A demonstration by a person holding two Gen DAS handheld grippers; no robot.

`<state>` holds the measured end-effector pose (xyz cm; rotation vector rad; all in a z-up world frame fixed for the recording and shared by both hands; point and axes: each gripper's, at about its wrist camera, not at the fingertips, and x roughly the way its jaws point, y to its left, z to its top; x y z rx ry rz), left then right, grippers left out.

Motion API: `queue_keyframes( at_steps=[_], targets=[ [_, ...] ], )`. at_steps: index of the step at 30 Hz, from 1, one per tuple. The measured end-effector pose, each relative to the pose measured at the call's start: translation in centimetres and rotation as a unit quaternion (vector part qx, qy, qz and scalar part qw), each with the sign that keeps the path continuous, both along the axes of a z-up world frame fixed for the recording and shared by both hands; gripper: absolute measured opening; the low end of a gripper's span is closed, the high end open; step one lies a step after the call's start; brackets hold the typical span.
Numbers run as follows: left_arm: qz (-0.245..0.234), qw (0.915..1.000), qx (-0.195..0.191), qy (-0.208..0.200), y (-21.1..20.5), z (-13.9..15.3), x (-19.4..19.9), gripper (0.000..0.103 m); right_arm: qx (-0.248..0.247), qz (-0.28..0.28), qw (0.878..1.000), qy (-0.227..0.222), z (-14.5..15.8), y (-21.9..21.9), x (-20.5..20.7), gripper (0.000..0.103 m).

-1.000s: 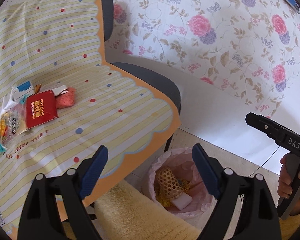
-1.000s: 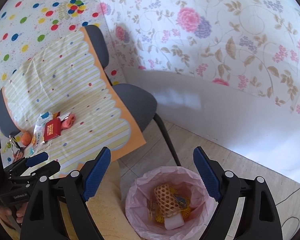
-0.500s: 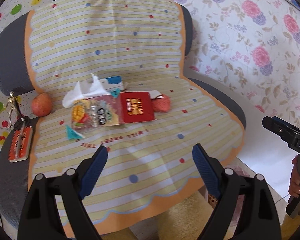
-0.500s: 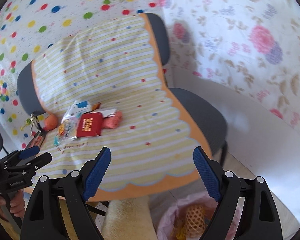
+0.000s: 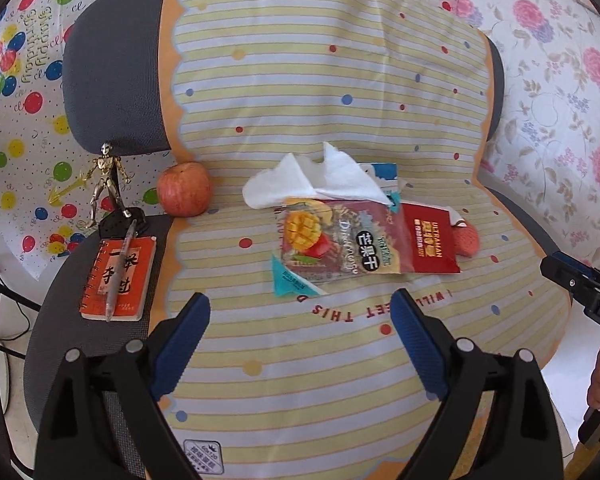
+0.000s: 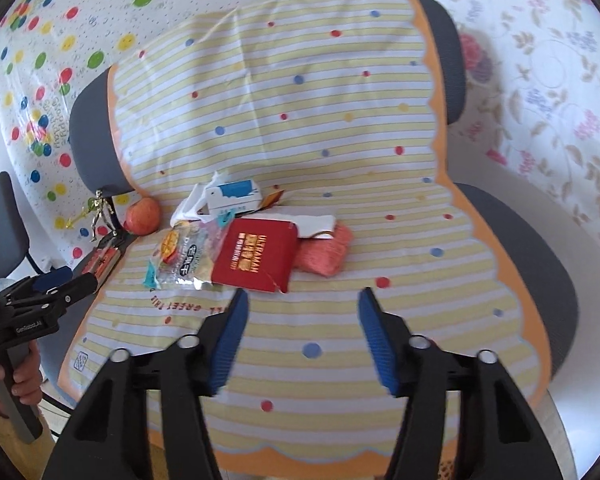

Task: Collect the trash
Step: 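Grasp the white tissue with the left gripper while the right gripper approaches the red box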

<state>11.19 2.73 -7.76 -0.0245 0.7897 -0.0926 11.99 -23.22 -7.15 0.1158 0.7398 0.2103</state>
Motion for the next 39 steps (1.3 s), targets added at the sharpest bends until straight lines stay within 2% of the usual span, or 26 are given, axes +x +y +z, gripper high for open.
queue_keyframes(
  at_steps=[2, 9, 18, 22, 28, 33, 39],
  targets=[
    [0.005, 1.0, 0.002, 0.008, 0.4, -0.7, 0.6, 0.089, -0.001, 0.013, 1.0, 0.004, -0.4, 1.1, 1.1, 0.043],
    [0.022, 0.9997, 0.008, 0.005, 1.9, -0.9, 2.1, 0.089, -0.004, 0.058, 0.998, 0.007, -1.0, 4.9, 4.2, 0.045],
    [0.045, 0.9989, 0.016, -0.006, 4.7, -0.6, 4.0, 0.089, -0.02, 0.12, 0.993, 0.003, -0.2, 11.8, 10.6, 0.045],
    [0.035, 0.9994, -0.003, -0.005, 5.2, -0.6, 6.0, 0.089, -0.039, 0.123, 0.992, 0.001, 0.3, 14.5, 12.1, 0.045],
    [-0.01, 0.9976, -0.056, 0.04, 3.7, -1.8, 11.8, 0.083, -0.05, 0.074, 0.996, -0.017, 0.7, 12.5, 11.1, 0.045],
    [-0.048, 0.9895, -0.114, 0.075, 2.0, -2.9, 16.7, 0.083, -0.048, 0.045, 0.998, -0.018, 0.4, 9.6, 10.4, 0.047],
    [-0.125, 0.9829, -0.093, 0.099, -0.9, -4.8, 19.1, 0.085, -0.021, 0.034, 0.999, -0.012, -0.2, 7.0, 10.6, 0.049]
  ],
)
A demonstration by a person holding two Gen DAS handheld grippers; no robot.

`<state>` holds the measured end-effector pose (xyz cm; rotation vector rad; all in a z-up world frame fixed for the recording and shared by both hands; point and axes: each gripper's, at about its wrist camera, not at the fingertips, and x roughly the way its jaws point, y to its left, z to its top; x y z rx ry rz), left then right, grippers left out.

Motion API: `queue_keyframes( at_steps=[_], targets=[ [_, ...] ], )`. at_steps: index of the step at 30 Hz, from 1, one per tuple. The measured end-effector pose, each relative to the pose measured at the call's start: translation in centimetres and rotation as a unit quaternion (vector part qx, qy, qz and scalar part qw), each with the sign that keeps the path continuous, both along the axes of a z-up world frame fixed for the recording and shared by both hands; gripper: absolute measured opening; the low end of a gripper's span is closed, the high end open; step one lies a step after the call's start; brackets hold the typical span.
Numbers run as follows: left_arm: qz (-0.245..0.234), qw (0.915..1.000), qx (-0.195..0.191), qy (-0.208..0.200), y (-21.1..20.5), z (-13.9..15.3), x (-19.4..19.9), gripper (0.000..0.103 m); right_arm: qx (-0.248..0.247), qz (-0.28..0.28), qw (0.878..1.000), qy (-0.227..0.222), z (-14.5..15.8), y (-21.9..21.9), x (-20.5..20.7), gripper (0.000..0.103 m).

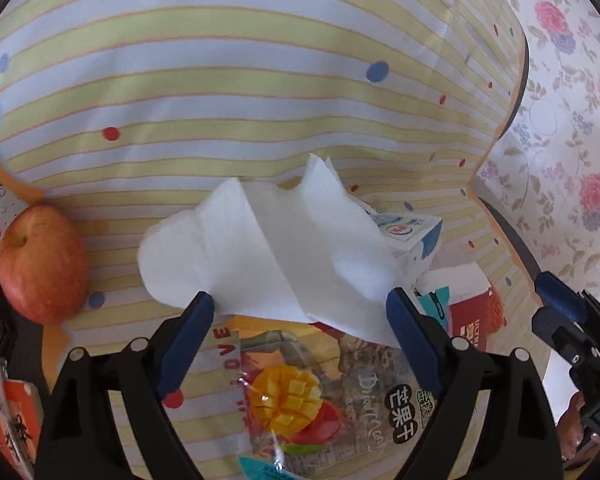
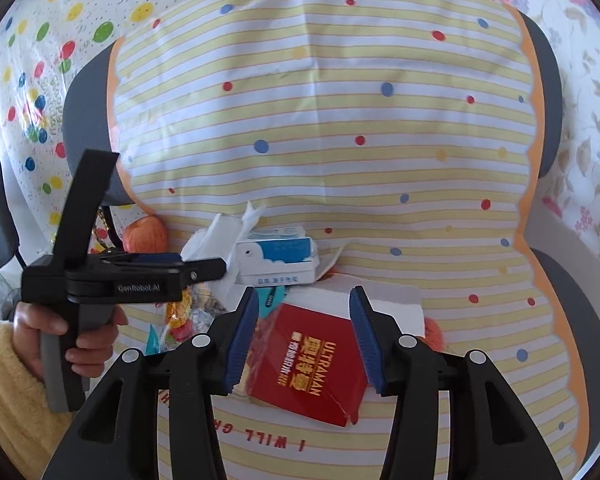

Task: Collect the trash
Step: 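Grasp the white tissue with the left gripper while the right gripper approaches the red box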

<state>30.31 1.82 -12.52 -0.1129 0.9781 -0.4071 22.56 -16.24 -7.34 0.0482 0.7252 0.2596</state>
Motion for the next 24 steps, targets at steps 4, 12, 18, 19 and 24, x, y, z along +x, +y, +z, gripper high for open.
queue_keyframes(
  at_steps=[4, 12, 18, 19, 24],
  targets=[
    [-0.006, 0.9999, 0.002, 0.01, -0.5, -1.2, 1.1, 0.067, 0.006, -0.002, 1.0, 0.004, -0.6, -0.6, 0.0, 0.049],
    [0.027, 0.9988, -0.017, -0.038, 0.6, 0.6, 0.9, 0.005, 0.012, -0.012, 1.0, 0.001, -0.9, -1.4, -0.9, 0.049],
    [0.067, 0.9869, -0.028, -0.144, 2.2, 7.9, -4.8, 0.004, 0.021, -0.004, 1.0, -0.02, 1.0, -1.7, -3.2, 0.053],
    [0.077, 0.9839, -0.018, -0.161, 2.4, 9.0, -6.2, 0.004, 0.021, 0.005, 1.0, -0.022, 1.2, -1.5, -3.7, 0.056],
    [0.102, 0.9782, 0.047, -0.175, 2.8, 9.5, -12.2, 0.004, 0.016, 0.055, 0.998, -0.001, 0.1, 0.6, -5.2, 0.064]
  ],
)
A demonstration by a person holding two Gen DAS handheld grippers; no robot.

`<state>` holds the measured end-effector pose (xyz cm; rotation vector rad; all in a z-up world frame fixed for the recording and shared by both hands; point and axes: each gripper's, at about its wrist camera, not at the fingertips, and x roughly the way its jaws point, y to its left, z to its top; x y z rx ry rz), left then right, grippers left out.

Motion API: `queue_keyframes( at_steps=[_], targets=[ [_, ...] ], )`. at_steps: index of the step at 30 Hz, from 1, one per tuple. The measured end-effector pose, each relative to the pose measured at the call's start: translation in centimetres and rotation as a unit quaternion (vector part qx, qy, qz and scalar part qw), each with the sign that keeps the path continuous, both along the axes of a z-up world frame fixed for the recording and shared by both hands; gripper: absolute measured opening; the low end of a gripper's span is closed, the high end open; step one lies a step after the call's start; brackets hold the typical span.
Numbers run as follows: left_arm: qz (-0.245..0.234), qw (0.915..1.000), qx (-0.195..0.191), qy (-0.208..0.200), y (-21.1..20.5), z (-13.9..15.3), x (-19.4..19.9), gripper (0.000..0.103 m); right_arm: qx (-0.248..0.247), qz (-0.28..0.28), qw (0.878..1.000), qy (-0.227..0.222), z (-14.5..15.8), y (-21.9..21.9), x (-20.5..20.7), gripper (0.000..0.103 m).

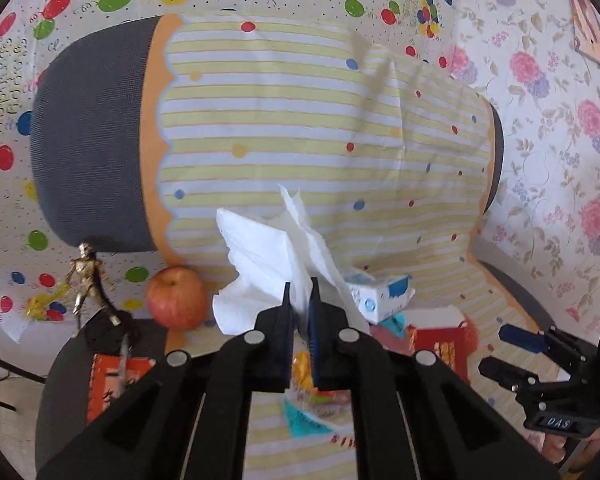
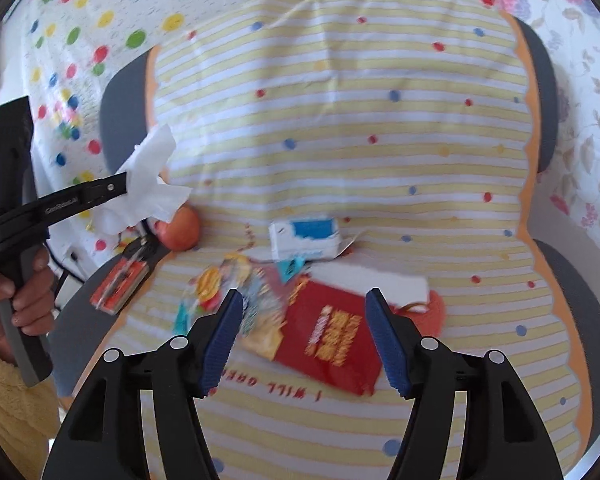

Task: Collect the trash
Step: 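Grasp the white tissue with the left gripper while the right gripper approaches the red box, then grasp the thin clear plastic strip with the right gripper while the left gripper holds the tissue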

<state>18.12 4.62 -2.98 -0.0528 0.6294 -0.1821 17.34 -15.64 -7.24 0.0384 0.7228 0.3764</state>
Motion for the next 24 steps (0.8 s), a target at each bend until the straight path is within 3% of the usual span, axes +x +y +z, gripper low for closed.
queue_keyframes(
  at_steps=[8, 12, 17, 24],
  targets=[
    [-0.032, 0.9934, -0.021, 0.108, 1.2, -7.5, -1.3, 0.004, 0.011, 0.034, 0.997, 0.065, -4.0, 2.0, 0.6, 0.063],
    [-0.04, 0.9911, -0.013, 0.126, 1.4, -9.5, -0.9, 0.004, 0.017, 0.03, 0.996, 0.084, -5.3, 2.1, 1.4, 0.052],
    [-0.051, 0.986, -0.015, 0.158, 1.3, -12.0, -0.2, 0.004, 0.025, 0.023, 0.996, 0.088, -5.8, 2.7, 2.7, 0.049],
    [-0.057, 0.9862, -0.008, 0.155, 1.2, -12.0, -0.1, 0.004, 0.055, 0.053, 0.994, 0.081, -5.2, 3.9, 4.6, 0.043]
  ],
)
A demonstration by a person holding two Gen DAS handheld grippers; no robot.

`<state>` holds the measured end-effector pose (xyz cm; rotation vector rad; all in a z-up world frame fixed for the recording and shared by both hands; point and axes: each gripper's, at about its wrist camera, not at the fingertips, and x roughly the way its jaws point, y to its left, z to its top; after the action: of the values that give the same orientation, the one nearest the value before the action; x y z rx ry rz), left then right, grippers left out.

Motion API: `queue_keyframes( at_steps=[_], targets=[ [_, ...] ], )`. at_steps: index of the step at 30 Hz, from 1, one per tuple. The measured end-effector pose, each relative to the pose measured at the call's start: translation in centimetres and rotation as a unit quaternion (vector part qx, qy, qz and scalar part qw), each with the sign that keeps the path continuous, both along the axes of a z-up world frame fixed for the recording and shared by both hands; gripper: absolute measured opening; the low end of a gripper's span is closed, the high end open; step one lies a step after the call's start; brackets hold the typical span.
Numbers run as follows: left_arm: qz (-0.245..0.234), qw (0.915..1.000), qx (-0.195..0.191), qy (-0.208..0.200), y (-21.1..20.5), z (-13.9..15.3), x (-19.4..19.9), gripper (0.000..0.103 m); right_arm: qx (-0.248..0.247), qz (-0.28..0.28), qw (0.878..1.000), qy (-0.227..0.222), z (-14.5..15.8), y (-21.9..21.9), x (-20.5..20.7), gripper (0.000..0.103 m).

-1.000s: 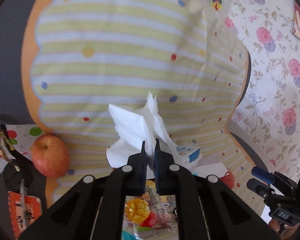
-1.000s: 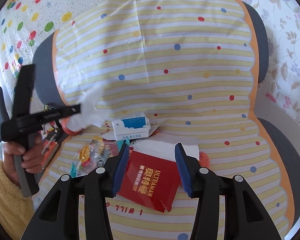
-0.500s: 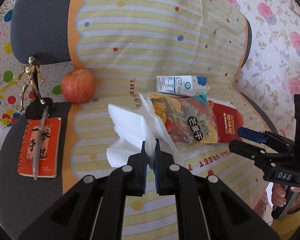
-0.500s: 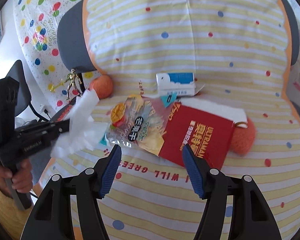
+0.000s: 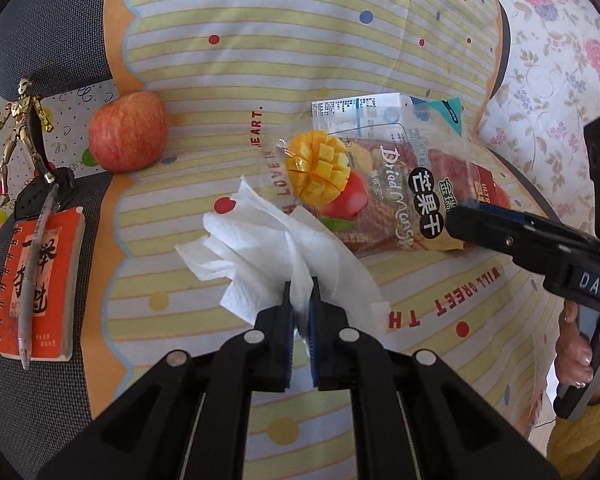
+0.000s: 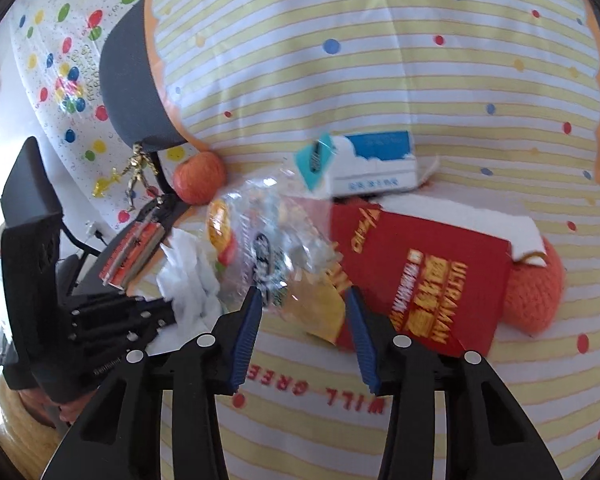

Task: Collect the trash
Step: 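Grasp the thin clear plastic strip with the right gripper while the left gripper holds the tissue, then carry tissue and strip over the pink wastebasket and open both grippers to drop them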

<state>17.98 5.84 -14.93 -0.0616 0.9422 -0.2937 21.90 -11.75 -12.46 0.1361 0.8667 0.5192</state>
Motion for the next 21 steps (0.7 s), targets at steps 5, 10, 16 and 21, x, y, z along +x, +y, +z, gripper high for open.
queue_keyframes(
  at_steps=[5, 10, 16, 21],
  targets=[
    [0.023, 0.9996, 0.014, -0.011, 0.2, 0.5, -0.1, 0.004, 0.035, 0.012, 0.999, -0.033, 2.3, 0.3, -0.7, 0.004],
    [0.058, 0.995, 0.019, -0.079, 1.2, 5.2, -3.2, 0.004, 0.047, 0.013, 0.992, -0.118, 7.1, 0.3, -4.2, 0.003],
    [0.038, 0.9883, 0.023, -0.146, -1.6, 11.1, -8.9, 0.004, 0.018, -0.023, 0.986, -0.164, 12.2, -2.4, -9.6, 0.003],
    [-0.006, 0.9879, -0.001, -0.155, -6.5, 11.6, -11.8, 0.004, -0.021, -0.072, 0.986, -0.147, 12.4, -7.8, -14.6, 0.003]
  ],
)
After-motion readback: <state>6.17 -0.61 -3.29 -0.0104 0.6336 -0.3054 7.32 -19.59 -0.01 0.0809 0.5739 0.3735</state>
